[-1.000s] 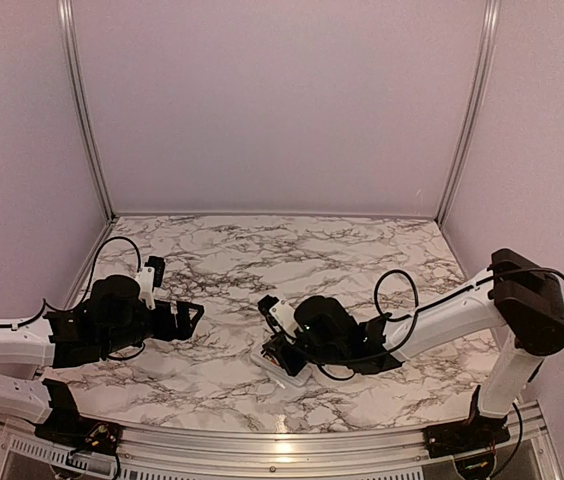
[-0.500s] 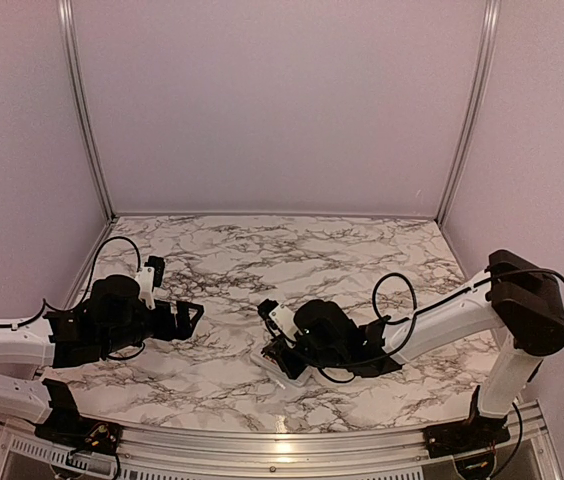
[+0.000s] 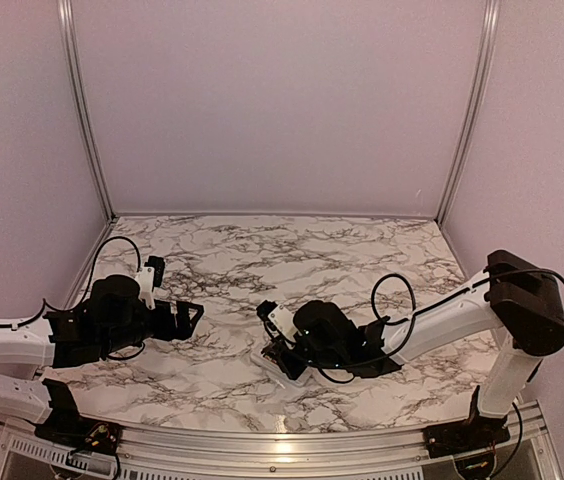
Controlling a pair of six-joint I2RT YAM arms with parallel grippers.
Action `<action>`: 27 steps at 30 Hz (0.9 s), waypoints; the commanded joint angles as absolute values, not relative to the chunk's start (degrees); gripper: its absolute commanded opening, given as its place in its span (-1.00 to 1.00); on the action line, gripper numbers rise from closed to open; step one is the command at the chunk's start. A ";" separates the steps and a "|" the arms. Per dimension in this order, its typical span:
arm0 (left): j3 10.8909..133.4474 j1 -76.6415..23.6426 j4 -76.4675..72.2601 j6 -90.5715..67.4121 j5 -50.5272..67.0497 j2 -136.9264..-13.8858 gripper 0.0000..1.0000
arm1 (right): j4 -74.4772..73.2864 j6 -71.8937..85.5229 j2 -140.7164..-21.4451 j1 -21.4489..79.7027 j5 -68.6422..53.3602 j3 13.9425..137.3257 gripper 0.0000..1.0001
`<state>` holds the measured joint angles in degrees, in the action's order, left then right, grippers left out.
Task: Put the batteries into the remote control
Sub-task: Place the battery cover on the remote control without the battery cover.
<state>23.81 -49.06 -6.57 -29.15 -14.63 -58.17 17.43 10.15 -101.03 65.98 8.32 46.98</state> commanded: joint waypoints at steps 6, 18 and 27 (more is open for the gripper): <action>23.99 -48.69 -5.46 -28.35 -15.03 -57.65 0.98 | 15.44 9.32 -102.17 66.45 9.21 47.09 -0.74; 24.16 -48.61 -5.56 -28.13 -14.99 -57.74 0.98 | 15.23 9.67 -102.33 66.62 8.45 46.79 -0.52; 24.17 -48.65 -5.50 -28.10 -14.95 -57.79 0.98 | 15.25 9.75 -102.55 66.63 8.27 46.89 -0.43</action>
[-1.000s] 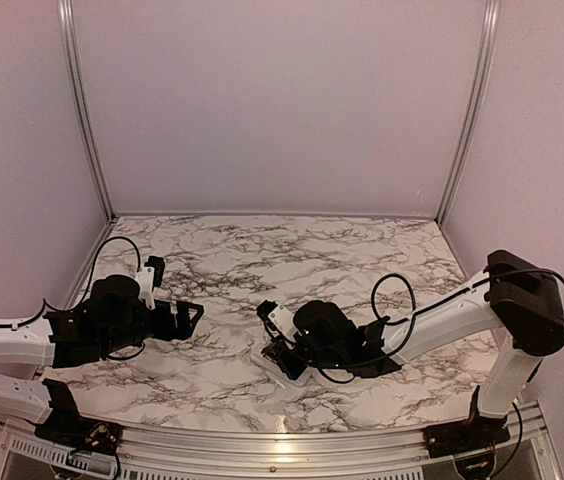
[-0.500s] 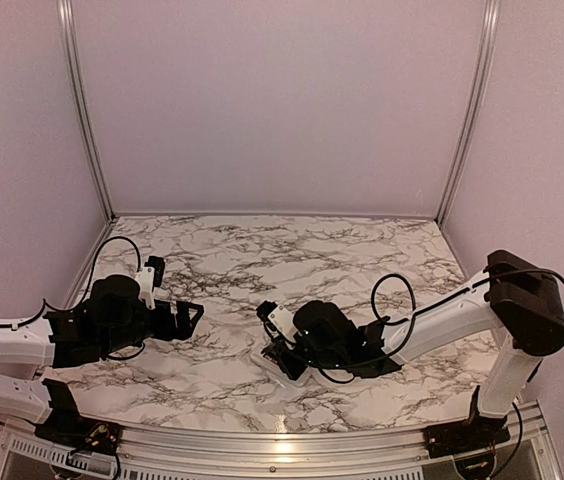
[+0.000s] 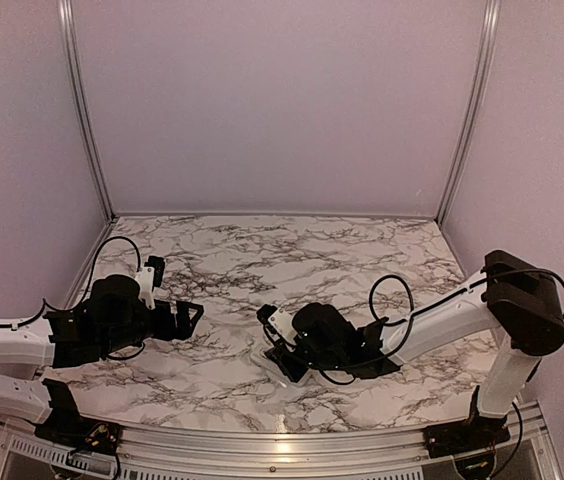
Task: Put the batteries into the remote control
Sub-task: Place the battery cover on the remote control without the battery cover.
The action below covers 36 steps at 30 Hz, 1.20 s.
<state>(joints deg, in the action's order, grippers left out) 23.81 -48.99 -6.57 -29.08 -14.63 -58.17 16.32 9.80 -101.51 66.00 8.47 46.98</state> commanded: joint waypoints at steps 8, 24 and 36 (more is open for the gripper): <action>24.17 -48.56 -5.49 -27.98 -14.81 -57.83 0.98 | 15.21 10.06 -102.45 66.62 8.05 47.01 -0.38; 33.55 -48.55 -3.59 -19.26 -2.57 -69.67 0.86 | 15.35 8.76 -83.60 63.92 6.40 44.45 0.16; 42.30 -49.90 -1.66 -15.72 9.72 -82.68 -0.13 | 3.64 7.32 -82.41 61.35 1.06 44.17 0.48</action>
<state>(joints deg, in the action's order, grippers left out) 40.05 -49.12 -3.79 -17.02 4.60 -79.46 10.41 8.34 -79.29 61.67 5.54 43.94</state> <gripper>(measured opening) 0.463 0.781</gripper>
